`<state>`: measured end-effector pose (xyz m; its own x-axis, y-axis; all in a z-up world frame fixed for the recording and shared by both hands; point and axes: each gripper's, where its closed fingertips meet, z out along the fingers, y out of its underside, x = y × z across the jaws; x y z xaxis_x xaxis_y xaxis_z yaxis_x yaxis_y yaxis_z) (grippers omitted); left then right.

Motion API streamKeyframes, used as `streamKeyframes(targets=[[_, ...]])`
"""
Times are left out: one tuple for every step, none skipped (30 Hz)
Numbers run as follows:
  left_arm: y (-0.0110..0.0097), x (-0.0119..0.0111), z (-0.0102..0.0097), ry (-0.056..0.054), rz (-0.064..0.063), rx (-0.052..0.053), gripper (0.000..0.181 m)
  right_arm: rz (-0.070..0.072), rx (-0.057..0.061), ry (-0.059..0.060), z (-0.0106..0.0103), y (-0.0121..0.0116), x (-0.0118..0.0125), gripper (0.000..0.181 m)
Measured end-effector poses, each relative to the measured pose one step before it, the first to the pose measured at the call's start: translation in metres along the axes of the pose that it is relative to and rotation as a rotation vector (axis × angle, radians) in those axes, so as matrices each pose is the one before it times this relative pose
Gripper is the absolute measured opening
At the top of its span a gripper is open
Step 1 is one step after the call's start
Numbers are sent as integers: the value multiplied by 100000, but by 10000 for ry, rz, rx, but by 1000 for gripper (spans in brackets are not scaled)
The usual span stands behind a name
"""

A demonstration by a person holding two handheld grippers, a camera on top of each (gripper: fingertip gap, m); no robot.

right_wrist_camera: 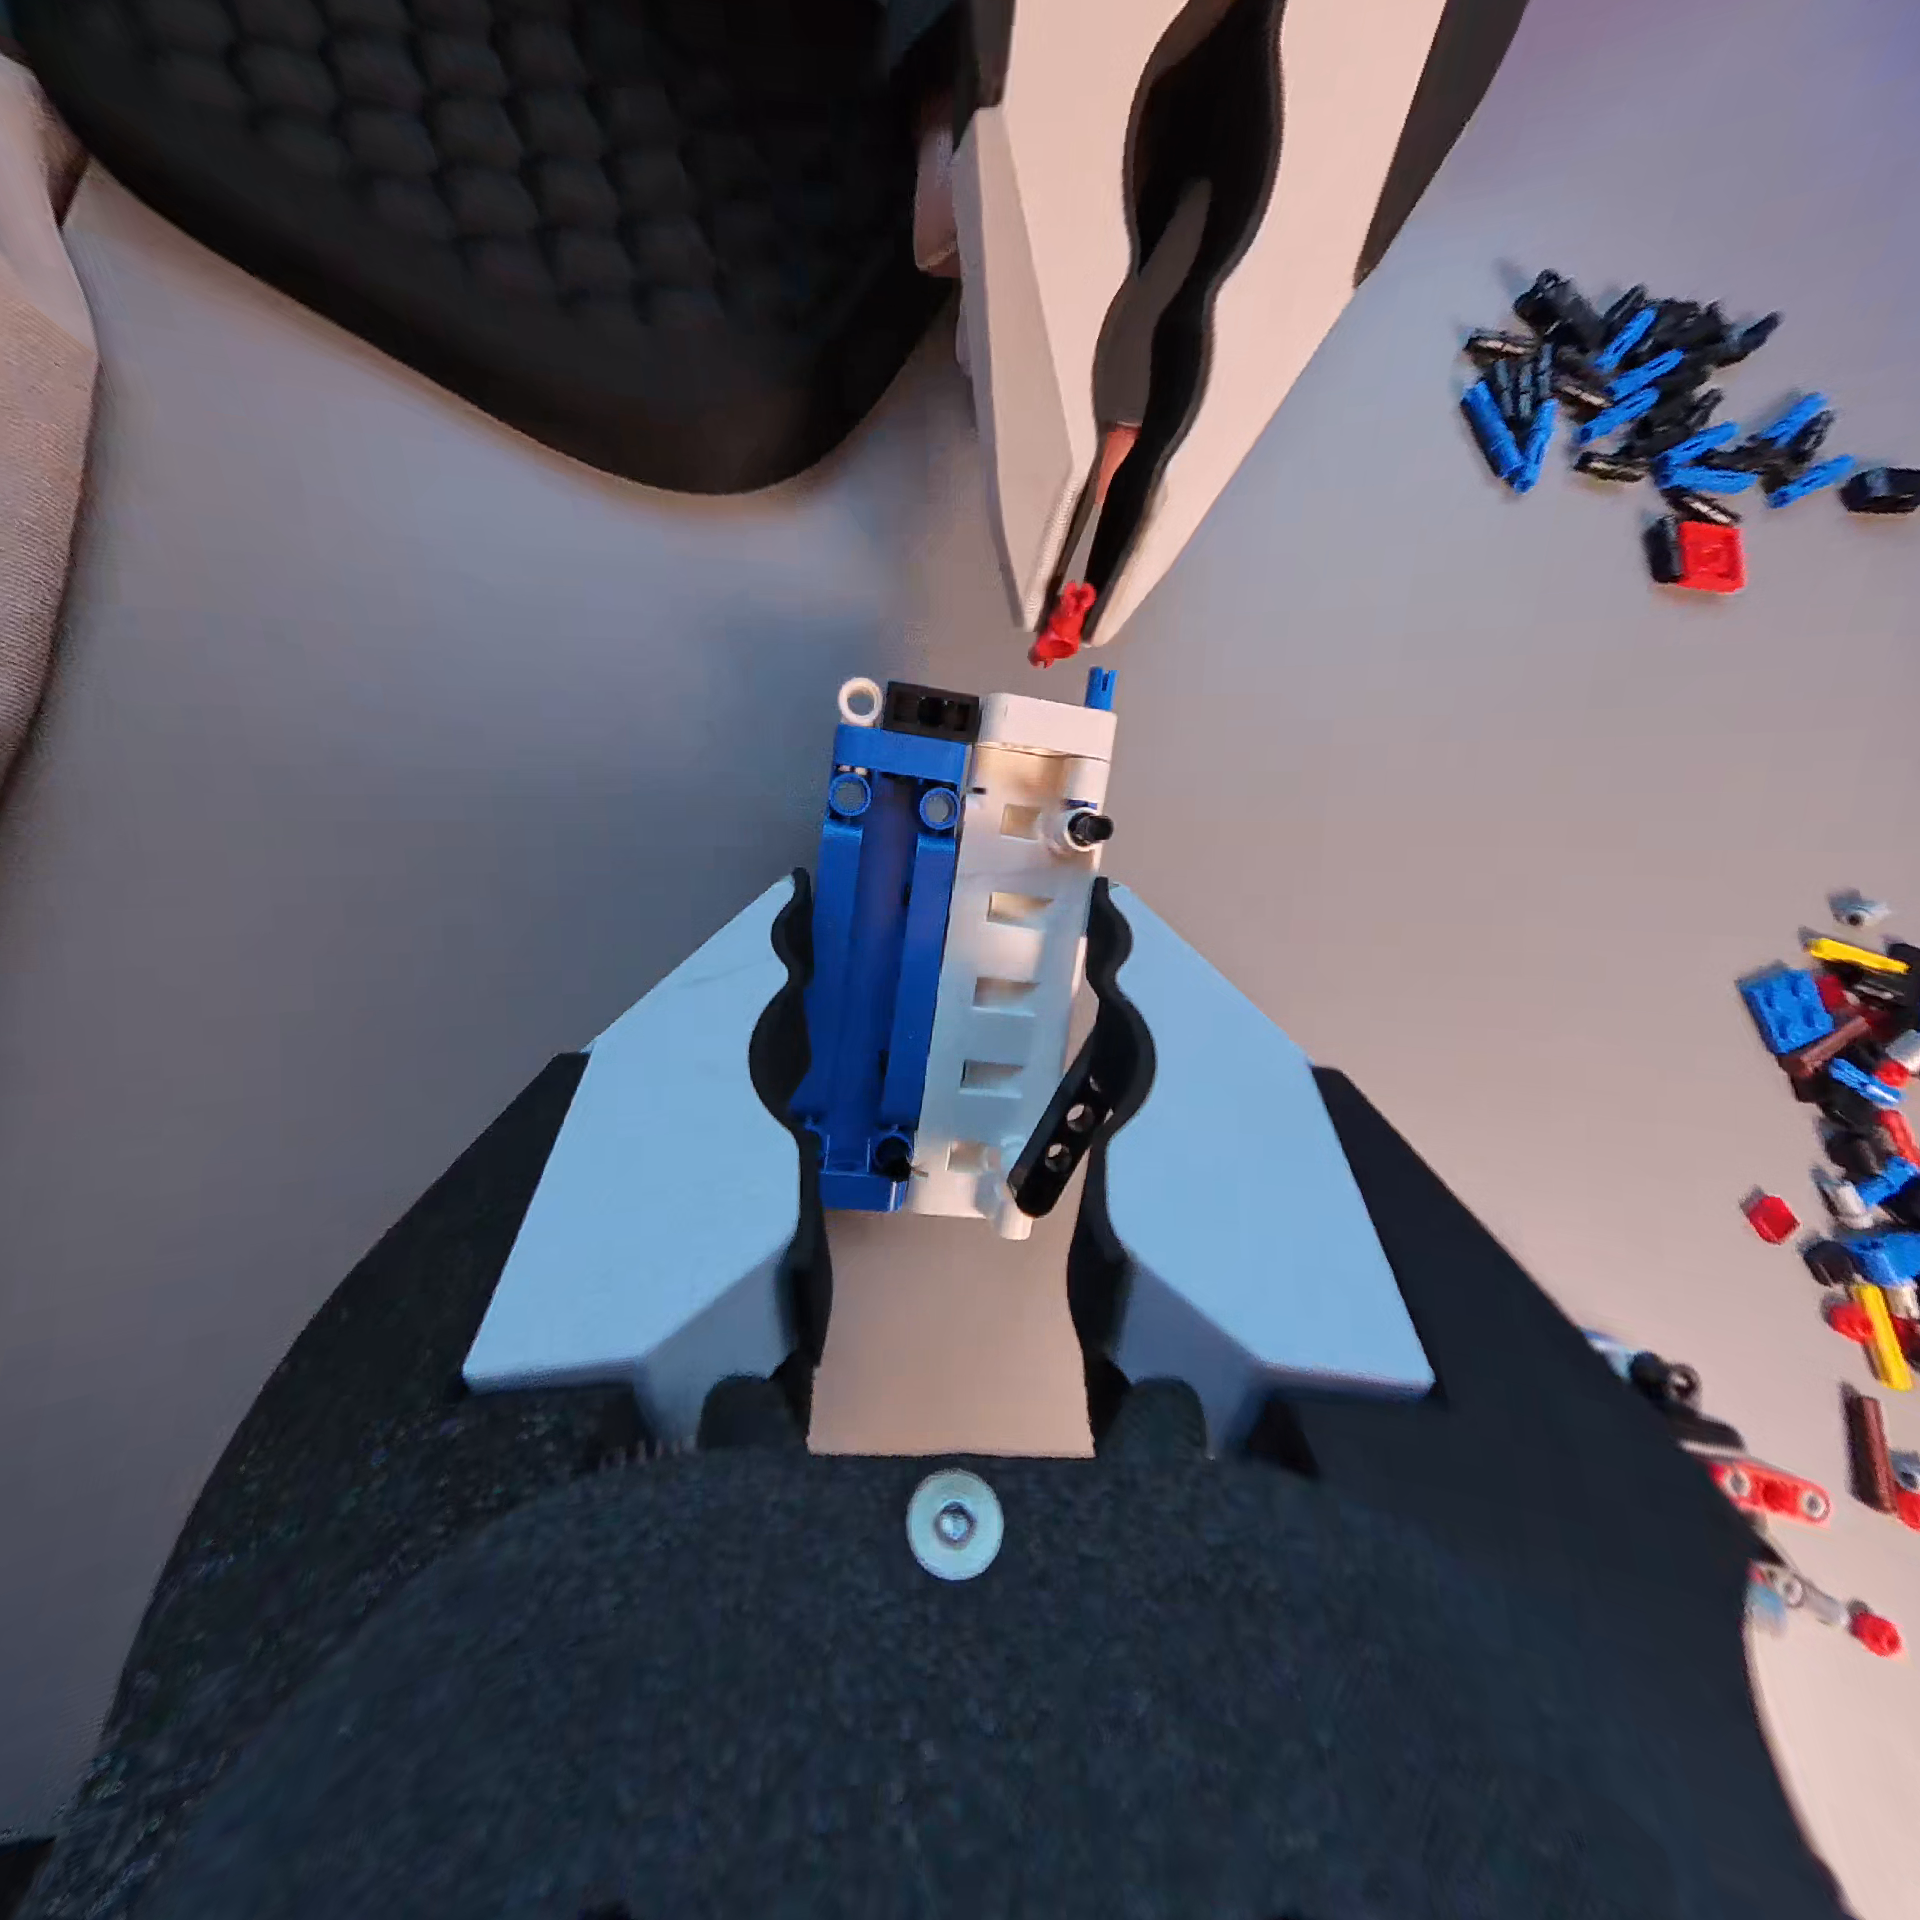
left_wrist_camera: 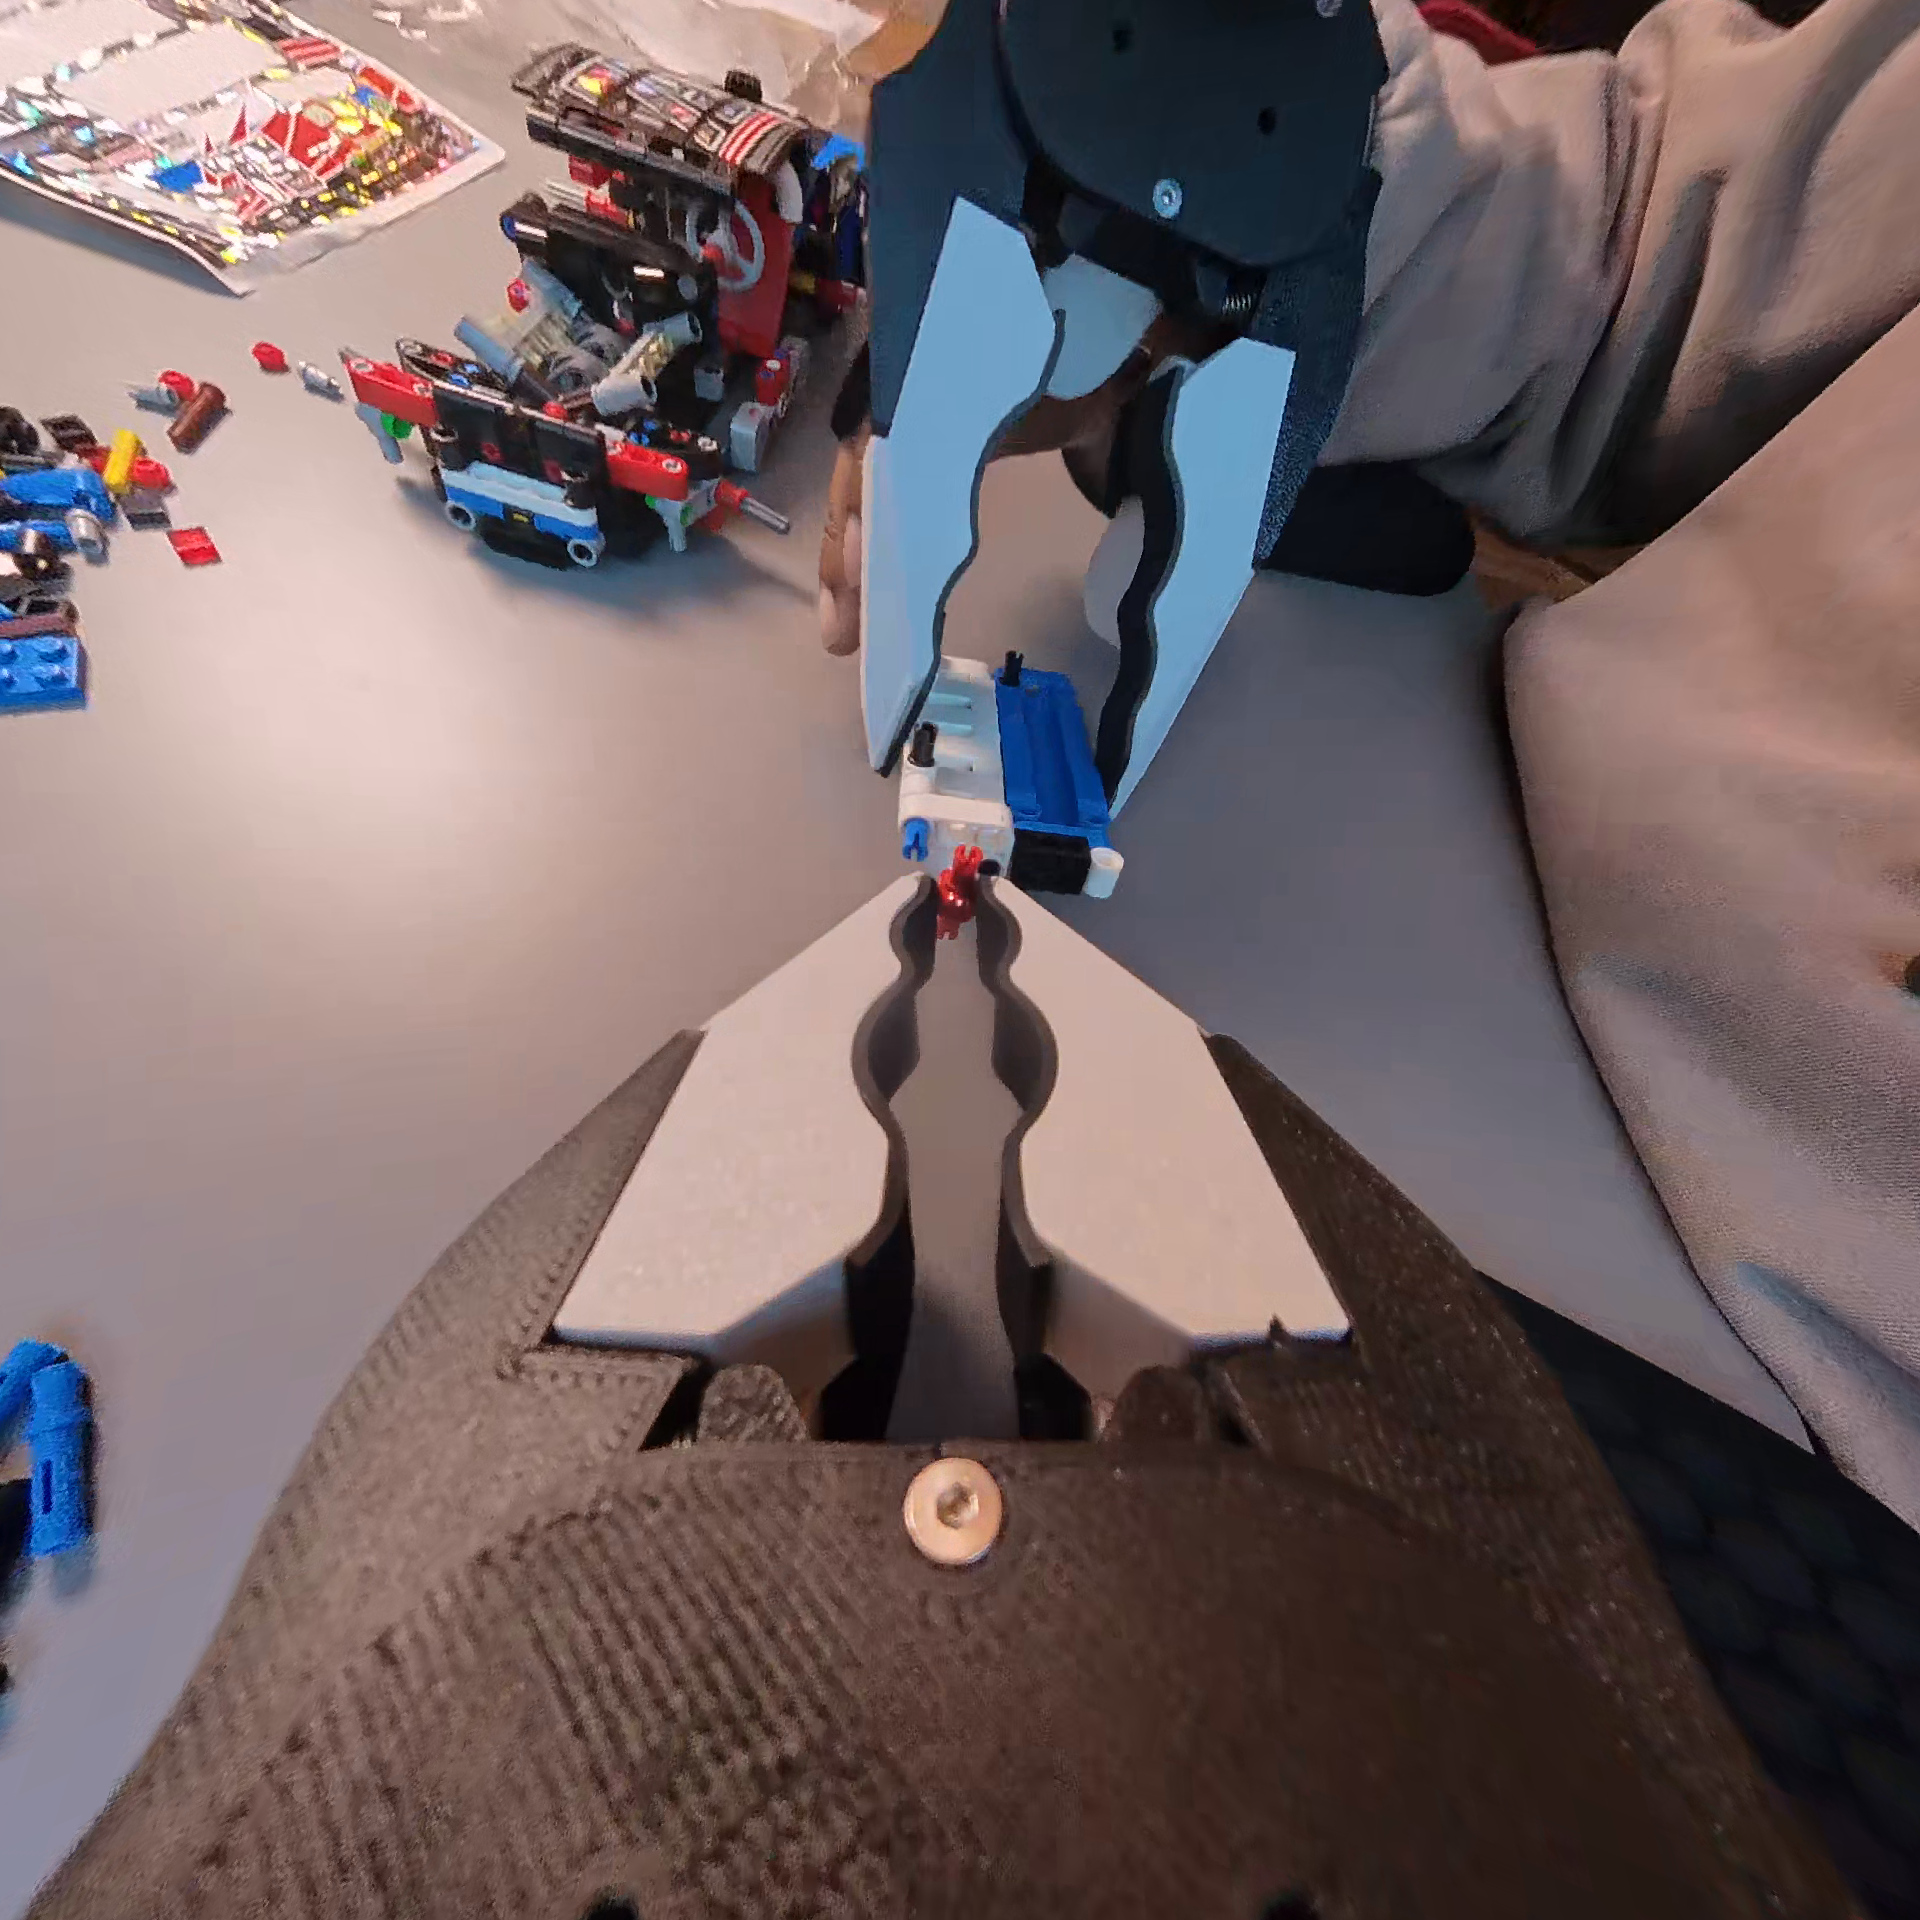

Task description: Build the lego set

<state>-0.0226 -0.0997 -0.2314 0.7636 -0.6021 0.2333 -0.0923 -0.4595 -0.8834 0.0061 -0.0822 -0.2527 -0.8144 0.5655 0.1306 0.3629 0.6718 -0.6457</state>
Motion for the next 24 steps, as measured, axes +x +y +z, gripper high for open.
streamKeyframes(targets=[[-220, 2, -62, 36, 55, 143, 5, 28, 106, 24, -261, -66, -278, 50], [-241, 75, -44, 67, 62, 161, 5, 1, -37, -55, -148, 90, -348, 50], [-177, -46, -9, -16, 1, 108, 5, -37, -40, 18, -69, 86, -196, 51], [-12, -69, 40, -21, -19, -5, 5, -27, 25, 28, -14, -18, -113, 51], [52, 8, 88, 8, 2, -50, 5, 6, 66, 17, 48, -81, -62, 51], [15, 17, 86, -7, 28, -35, 5, 4, 45, -6, 72, -57, -55, 51], [37, 30, 119, -6, 21, -46, 5, -14, -16, 2, 94, 34, -17, 51], [97, 40, 138, 7, 4, -94, 5, -41, -56, 6, 95, 87, 2, 50], [106, 22, 153, -5, 10, -110, 5, -39, -70, -13, 88, 118, -21, 50], [87, 9, 146, -12, 21, -90, 5, -17, -107, -11, 76, 185, -24, 50], [113, 16, 115, 0, 21, -106, 5, -33, -43, 15, 42, 120, -5, 50], [133, 0, 102, -12, 15, -111, 5, -8, -8, 6, 20, 84, -18, 50], [119, 19, 113, -11, 34, -109, 5, 35, 2, -24, -1, 67, -38, 50], [107, 37, 118, -14, 57, -104, 5, 33, 22, -20, -27, 25, -28, 50], [47, 53, 126, -11, 74, -70, 5, 16, -42, -29, -27, 75, -33, 50], [5, 2, 96, -35, 55, -34, 5, -35, -83, 19, 1, 81, 3, 50], [49, -34, 68, -21, 18, -59, 5, -55, -109, 50, 17, 96, 21, 50], [32, 22, 27, 29, -12, -29, 5, -29, -53, 14, 19, 20, -26, 50], [27, 40, -3, 43, -7, -8, 5, -10, -11, -14, 10, -16, -49, 50], [11, 33, 15, 20, 15, -15, 5, -42, -12, 3, -8, 4, -22, 50], [84, 41, 49, 3, 52, -69, 5, -90, -59, 11, 24, 50, -45, 50], [200, 64, 128, -8, 90, -157, 5, -113, -123, -25, 62, 99, -126, 50], [258, -9, 183, -79, 108, -222, 5, -95, -217, 8, 102, 173, -61, 50], [230, -41, 194, -105, 116, -211, 5, -84, -223, 10, 116, 154, -37, 50]])
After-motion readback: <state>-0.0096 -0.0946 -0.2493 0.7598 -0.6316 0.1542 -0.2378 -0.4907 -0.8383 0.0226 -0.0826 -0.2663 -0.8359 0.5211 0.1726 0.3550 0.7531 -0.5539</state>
